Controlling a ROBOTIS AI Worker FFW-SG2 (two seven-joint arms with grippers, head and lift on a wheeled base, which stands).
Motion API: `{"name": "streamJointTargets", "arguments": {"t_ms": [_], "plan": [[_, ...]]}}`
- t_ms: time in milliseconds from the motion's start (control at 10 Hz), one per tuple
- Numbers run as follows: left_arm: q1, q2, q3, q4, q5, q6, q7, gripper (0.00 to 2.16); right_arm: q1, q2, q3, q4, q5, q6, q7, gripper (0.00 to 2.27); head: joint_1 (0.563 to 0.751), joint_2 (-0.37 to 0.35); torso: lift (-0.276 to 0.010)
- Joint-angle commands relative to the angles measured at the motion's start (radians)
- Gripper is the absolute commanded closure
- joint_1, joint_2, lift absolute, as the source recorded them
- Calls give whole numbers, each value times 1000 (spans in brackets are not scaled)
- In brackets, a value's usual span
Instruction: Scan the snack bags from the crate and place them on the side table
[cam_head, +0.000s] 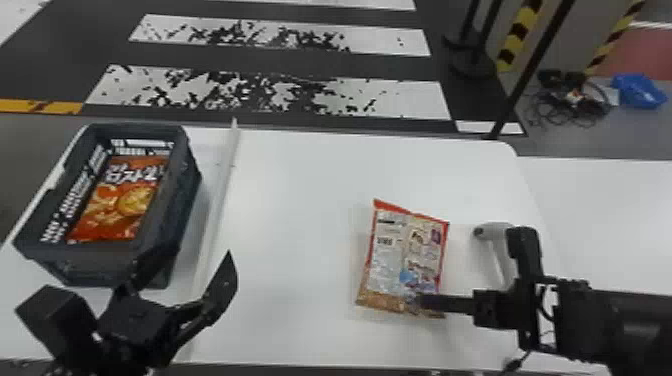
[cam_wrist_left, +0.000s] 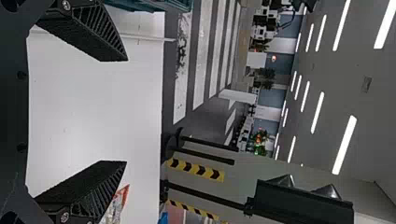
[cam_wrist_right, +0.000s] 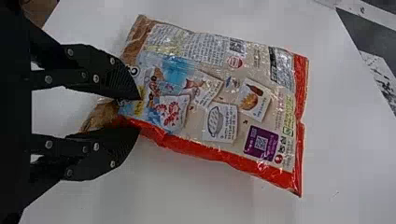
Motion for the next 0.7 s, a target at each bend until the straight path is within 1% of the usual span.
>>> {"name": "streamJointTargets", "arguments": {"t_ms": [0, 300, 500, 600], "plan": [[0, -1, 1, 1, 0, 0, 0, 87, 0, -1, -26, 3, -38, 9, 15, 2263, 695, -54, -50], [0, -1, 1, -2, 0, 0, 0, 87, 17, -1, -170, -73, -153, 58, 37, 2263, 695, -58, -50], [0, -4, 1, -6, 0, 0, 0, 87, 15, 2, -291, -96, -234, 77, 34, 2263, 695, -93, -50], [0, -4, 1, -6, 0, 0, 0, 87, 6, 3, -354, -96, -258, 74, 12, 2263, 695, -121, -50]]}}
